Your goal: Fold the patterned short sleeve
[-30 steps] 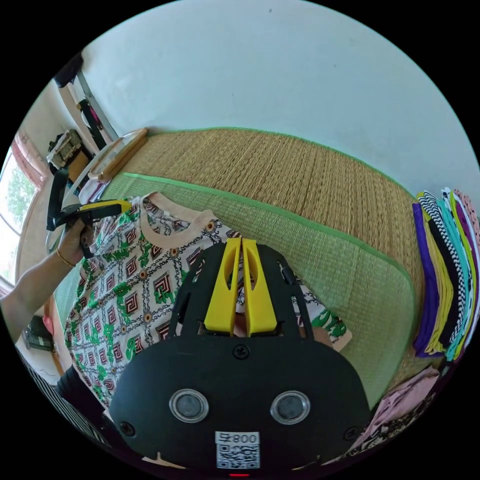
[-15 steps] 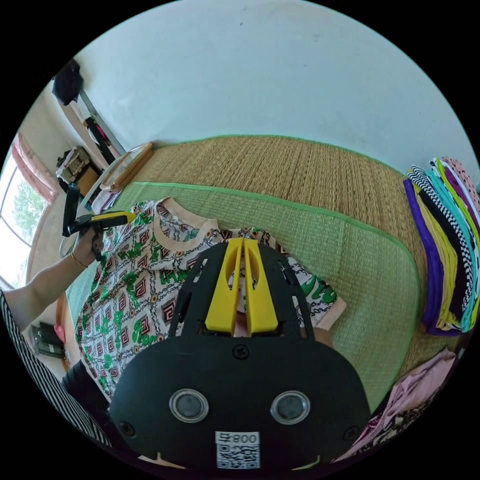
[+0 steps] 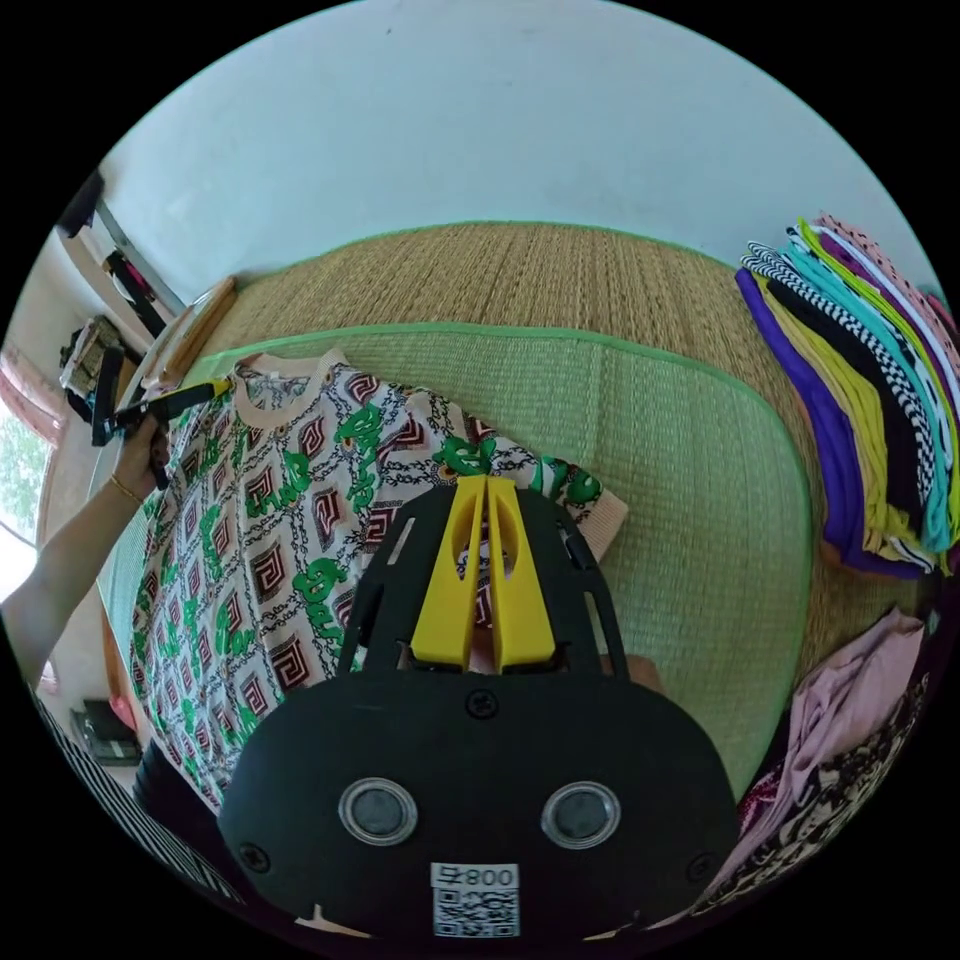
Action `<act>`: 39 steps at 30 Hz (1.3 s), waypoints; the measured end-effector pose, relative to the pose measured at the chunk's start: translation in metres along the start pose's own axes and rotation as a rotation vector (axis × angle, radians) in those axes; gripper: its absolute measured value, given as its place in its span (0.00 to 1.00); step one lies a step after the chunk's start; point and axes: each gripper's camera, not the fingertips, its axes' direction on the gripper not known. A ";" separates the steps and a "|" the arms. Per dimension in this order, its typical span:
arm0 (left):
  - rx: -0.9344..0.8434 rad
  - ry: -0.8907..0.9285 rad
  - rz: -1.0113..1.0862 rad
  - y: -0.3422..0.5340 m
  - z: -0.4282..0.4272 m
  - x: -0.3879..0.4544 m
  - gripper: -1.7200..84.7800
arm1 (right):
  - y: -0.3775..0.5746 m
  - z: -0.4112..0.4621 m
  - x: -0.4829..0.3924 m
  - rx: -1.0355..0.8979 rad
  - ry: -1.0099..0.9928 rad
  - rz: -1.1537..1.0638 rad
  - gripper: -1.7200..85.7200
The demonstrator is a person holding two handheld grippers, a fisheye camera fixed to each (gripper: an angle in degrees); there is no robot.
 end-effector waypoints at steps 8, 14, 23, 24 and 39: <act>-0.016 0.023 0.068 0.017 -0.017 0.022 0.02 | -0.029 -0.024 -0.065 0.101 -0.117 -0.155 0.02; -0.016 0.062 0.041 0.025 -0.028 0.021 0.02 | -0.081 0.027 -0.093 -0.006 -0.077 -0.168 0.02; 0.088 0.091 -0.053 0.125 -0.137 -0.011 0.02 | -0.020 -0.053 -0.062 0.079 -0.130 -0.155 0.02; 0.087 0.064 -0.087 0.149 -0.153 -0.019 0.02 | 0.003 -0.069 -0.051 0.093 -0.131 -0.134 0.02; -0.063 -0.082 -0.224 0.258 -0.214 -0.026 0.02 | 0.173 -0.148 0.022 0.062 -0.105 0.166 0.02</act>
